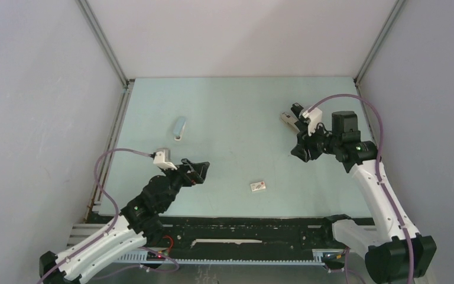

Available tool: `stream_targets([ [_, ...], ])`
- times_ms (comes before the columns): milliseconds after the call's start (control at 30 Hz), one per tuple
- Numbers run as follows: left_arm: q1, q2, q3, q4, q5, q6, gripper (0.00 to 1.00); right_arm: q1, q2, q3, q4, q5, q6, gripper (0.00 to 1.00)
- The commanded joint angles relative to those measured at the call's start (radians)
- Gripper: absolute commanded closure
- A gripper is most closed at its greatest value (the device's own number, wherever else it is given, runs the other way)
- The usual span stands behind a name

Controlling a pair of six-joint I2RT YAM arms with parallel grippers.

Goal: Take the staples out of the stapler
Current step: Reset both arms

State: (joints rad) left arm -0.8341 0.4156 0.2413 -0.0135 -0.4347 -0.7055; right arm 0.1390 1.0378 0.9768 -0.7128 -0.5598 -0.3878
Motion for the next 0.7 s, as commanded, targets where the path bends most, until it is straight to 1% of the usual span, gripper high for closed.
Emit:
stream_targets([
  [0,0.046,-0.055,0.054,-0.083,0.047,0.069,0.0,-0.027,-0.069,0.006,0.05,-0.068,0.002,0.44],
  [167,0.063,-0.068,0.118,-0.142,0.051,0.107,0.0,-0.041,-0.114,0.022,0.064,-0.103,0.001,0.27],
  [233,0.07,-0.065,0.144,-0.166,0.053,0.123,0.0,-0.046,-0.122,0.033,0.063,-0.119,0.004,0.22],
  [333,0.077,-0.058,0.187,-0.206,0.054,0.146,0.0,-0.056,-0.127,0.056,0.064,-0.143,0.017,0.17],
  [500,0.092,-0.056,0.255,-0.261,0.049,0.187,0.0,-0.074,-0.147,0.089,0.081,-0.16,0.045,0.13],
  [533,0.095,-0.057,0.27,-0.271,0.048,0.195,0.0,-0.077,-0.154,0.094,0.085,-0.16,0.048,0.1],
  [567,0.098,-0.056,0.282,-0.282,0.045,0.204,0.0,-0.08,-0.162,0.098,0.093,-0.156,0.058,0.03],
  [600,0.1,-0.056,0.298,-0.293,0.044,0.212,0.0,-0.083,-0.171,0.098,0.108,-0.153,0.065,0.01],
  [667,0.104,-0.053,0.33,-0.316,0.04,0.232,0.0,-0.086,-0.187,0.098,0.123,-0.147,0.081,0.0],
])
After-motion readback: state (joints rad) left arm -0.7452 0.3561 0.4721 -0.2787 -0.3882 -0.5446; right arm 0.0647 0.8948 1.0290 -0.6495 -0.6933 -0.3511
